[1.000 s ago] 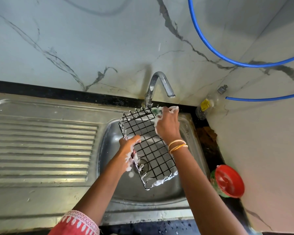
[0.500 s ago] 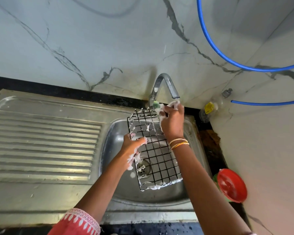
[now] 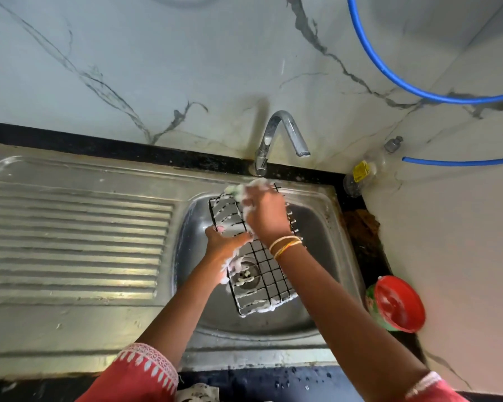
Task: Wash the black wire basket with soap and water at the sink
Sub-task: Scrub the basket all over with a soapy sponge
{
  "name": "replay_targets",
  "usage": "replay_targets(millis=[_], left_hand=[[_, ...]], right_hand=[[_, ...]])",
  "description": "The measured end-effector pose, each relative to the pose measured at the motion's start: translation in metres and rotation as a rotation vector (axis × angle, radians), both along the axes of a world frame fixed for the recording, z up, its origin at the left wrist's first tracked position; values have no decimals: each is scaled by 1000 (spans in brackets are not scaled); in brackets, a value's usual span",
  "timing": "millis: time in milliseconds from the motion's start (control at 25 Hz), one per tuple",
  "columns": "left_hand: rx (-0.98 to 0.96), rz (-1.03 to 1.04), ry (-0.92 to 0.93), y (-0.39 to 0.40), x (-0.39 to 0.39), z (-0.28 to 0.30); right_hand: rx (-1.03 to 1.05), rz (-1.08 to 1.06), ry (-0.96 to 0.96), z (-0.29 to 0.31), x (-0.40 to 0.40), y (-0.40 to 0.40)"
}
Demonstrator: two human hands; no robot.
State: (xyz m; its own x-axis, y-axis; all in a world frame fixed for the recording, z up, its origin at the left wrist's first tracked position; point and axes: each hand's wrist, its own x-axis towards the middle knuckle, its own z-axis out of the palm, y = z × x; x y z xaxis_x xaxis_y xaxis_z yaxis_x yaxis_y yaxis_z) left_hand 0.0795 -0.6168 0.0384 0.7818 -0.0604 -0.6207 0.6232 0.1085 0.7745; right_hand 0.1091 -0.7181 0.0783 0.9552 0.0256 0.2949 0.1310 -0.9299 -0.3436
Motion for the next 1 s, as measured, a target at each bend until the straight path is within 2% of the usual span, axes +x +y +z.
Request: replay_targets(millis=[80,120,240,280,320,440,480,560,640,680,800,880,920,1000], left_hand=[[52,64,-24,8,8,-7],[83,67,-44,11,10,-10],[69,-11,-57,11,10,-18],[63,-13,-42,9,9,-21],[52,-3,-8,7,8,-22],[-26,88,53,17,16,-25],[-25,73,61,22,18,-28],[-13,20,48,25,17,-28],[3,-9,24,21,17,-33],[11,5,21,17,18,-34],[-3,105,91,17,22,-33],[-13,146,123,24,24,-39],[9,160,110,27,23,-39],[74,149,37,30,21,-37]], right_hand=[[-4,218,71,-10,-16,1],[5,189,85,-13,-11,-9],[198,-287,65,-18,21,-33],[234,-334,53,-18,23,-25],[209,-264,30,-20,18,-9],[80,154,42,-26,-23,5],[71,185,91,-24,-27,-8],[57,-51,138,-24,-14,-37],[92,-321,64,-28,-2,-46],[135,-360,20,-30,-3,-34],[108,-108,-106,-42,-40,6],[20,68,-80,-51,-73,-1],[-34,83,-72,-55,-79,-13],[-60,-97,-90,-57,-66,-37]])
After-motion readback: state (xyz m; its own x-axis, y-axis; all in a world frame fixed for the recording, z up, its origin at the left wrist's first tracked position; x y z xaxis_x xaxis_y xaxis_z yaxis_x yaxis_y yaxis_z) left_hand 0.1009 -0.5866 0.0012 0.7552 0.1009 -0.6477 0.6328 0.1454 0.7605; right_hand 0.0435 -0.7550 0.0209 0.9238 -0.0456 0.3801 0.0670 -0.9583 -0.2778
